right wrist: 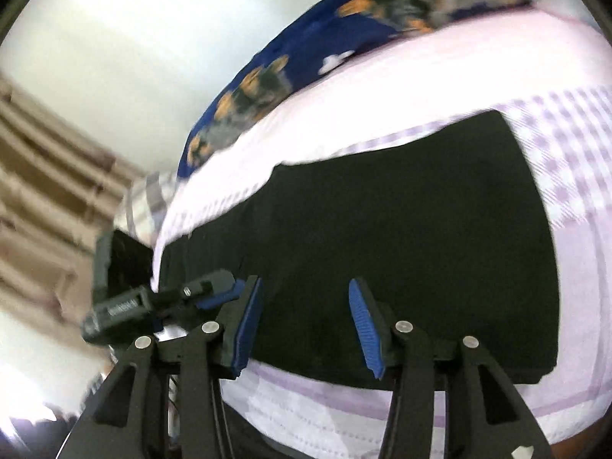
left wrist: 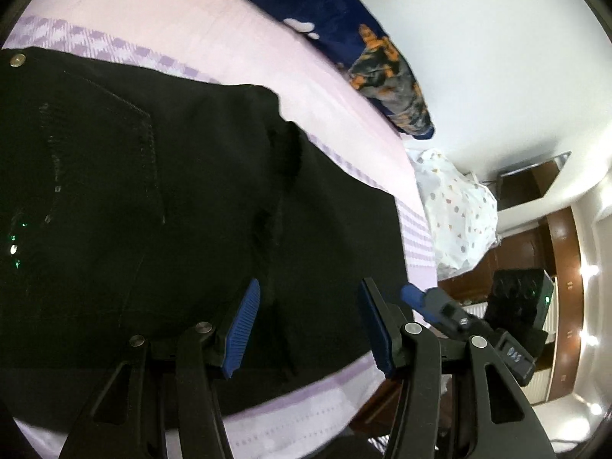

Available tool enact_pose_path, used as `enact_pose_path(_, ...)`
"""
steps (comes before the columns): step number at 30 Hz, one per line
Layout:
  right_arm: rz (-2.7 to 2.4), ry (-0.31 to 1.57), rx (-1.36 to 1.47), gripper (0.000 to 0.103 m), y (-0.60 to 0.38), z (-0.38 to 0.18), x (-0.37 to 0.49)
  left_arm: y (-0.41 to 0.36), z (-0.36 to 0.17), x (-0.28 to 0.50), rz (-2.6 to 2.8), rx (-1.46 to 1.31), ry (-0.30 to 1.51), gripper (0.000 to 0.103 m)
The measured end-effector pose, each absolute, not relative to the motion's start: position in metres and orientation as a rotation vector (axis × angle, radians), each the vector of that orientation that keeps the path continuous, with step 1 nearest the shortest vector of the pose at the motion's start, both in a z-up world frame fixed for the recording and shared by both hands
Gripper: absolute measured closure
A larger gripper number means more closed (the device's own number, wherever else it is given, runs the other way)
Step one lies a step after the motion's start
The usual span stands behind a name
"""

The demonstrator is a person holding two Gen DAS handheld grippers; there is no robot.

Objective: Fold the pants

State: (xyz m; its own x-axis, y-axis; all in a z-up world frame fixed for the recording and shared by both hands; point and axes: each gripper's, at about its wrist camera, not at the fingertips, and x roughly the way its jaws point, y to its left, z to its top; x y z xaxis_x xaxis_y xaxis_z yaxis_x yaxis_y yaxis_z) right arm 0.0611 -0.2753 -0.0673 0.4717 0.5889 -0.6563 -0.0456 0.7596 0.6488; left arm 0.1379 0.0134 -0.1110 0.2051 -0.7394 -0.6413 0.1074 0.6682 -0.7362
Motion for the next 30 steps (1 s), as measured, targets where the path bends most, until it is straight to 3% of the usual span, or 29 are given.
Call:
enact_pose_path(12,0.384,1.02,0.673,0.058,-0.289,-0.079,0.066,-0.012,-0.134,0.155,-0.71,-0.647,1.294,0.05)
enact_pose_path(15,0.367,1.027,0.691,0.058,-0.294,-0.085,0.068,-0.021,-0.139,0.149,-0.736,-0.636,1.308,0.066)
enact_pose_path(17,0.35,1.036,0.708,0.058,-0.297,-0.09,0.068,-0.021,-0.142,0.15,-0.702,-0.617,1.315,0.092)
enact_pose_path(24,0.305,1.06,0.694,0.058,-0.301,-0.095,0.069,-0.019,-0.123,0.132,-0.655,-0.576,1.242,0.096)
enact_pose_path(30,0.285,1.114,0.636,0.059,-0.291,-0.106,0.071,-0.017,-0.138,0.135,-0.619,-0.543,1.267,0.095)
